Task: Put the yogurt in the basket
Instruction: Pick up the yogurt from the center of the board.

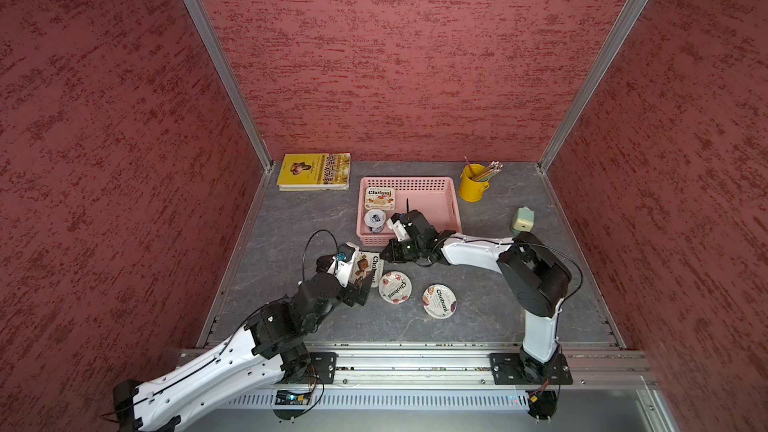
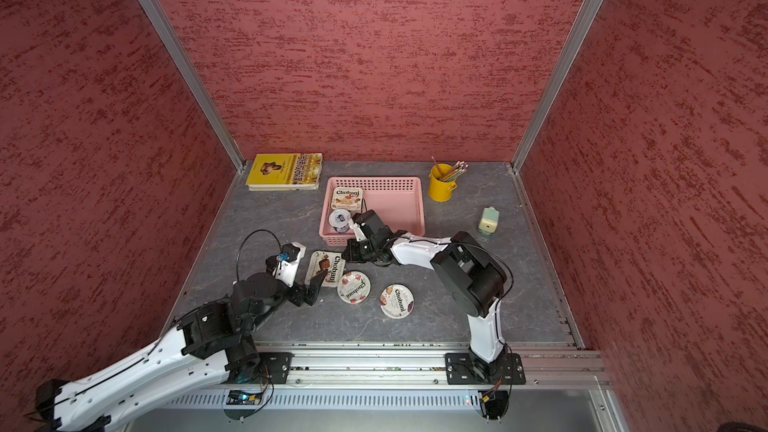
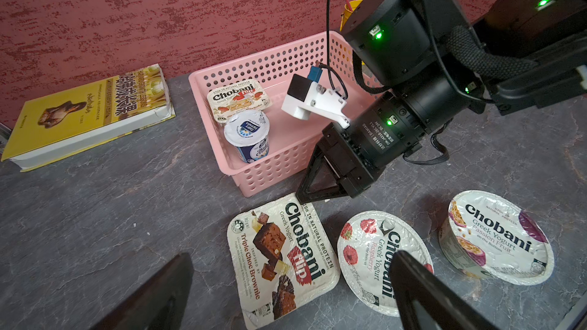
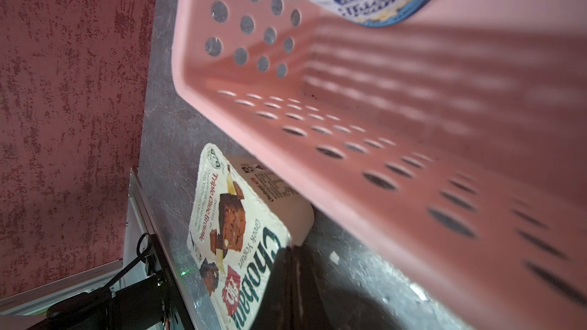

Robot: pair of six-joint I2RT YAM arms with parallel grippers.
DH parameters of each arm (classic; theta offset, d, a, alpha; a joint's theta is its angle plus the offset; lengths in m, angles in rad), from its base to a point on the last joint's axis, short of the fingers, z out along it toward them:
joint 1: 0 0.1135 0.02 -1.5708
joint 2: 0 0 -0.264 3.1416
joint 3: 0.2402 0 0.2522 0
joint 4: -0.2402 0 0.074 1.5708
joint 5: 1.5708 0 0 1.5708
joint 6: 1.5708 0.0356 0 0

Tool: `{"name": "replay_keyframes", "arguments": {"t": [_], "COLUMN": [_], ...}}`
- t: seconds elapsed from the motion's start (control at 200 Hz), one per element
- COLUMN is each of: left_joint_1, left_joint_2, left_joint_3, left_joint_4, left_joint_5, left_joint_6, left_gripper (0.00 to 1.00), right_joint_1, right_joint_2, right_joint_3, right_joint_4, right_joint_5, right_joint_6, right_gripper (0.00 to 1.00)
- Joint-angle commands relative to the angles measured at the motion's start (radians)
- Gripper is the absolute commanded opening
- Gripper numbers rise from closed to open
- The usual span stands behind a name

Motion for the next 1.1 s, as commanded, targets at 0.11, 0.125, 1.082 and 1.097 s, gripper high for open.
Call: {"name": "replay_keyframes", "arguments": {"t": [0.11, 0.125, 1.082, 1.097], "left_joint_1": [0.005, 0.005, 0.005, 0.005], "left_joint_2": [-0.007, -0.007, -0.044, -0.047], "left_joint_3": [-0.01, -0.01, -0.002, -0.001], "left_joint_4": [0.014, 0.015, 0.013, 0.015], "left_joint_5": [0.014, 0.013, 0.005, 0.005], "left_joint_6": [0.008, 0.007, 0.022, 0.023], "left_gripper": [1.0, 1.0, 1.0, 1.0], "right_joint_1": [0.008, 0.009, -0.003, -0.004], "right_joint_2": [0.008, 0.007, -0.197, -0.201], "right_joint_3": [0.012, 0.011, -0.021, -0.021], "right_joint_4": [0.042, 0.045, 0.058, 0.056], "right_joint_5": [-0.031, -0.034, -0.086, -0.086], "right_joint_6": [0.011, 0.012, 0.065, 0.067], "right_gripper": [0.0, 0.0, 0.0, 0.0]}}
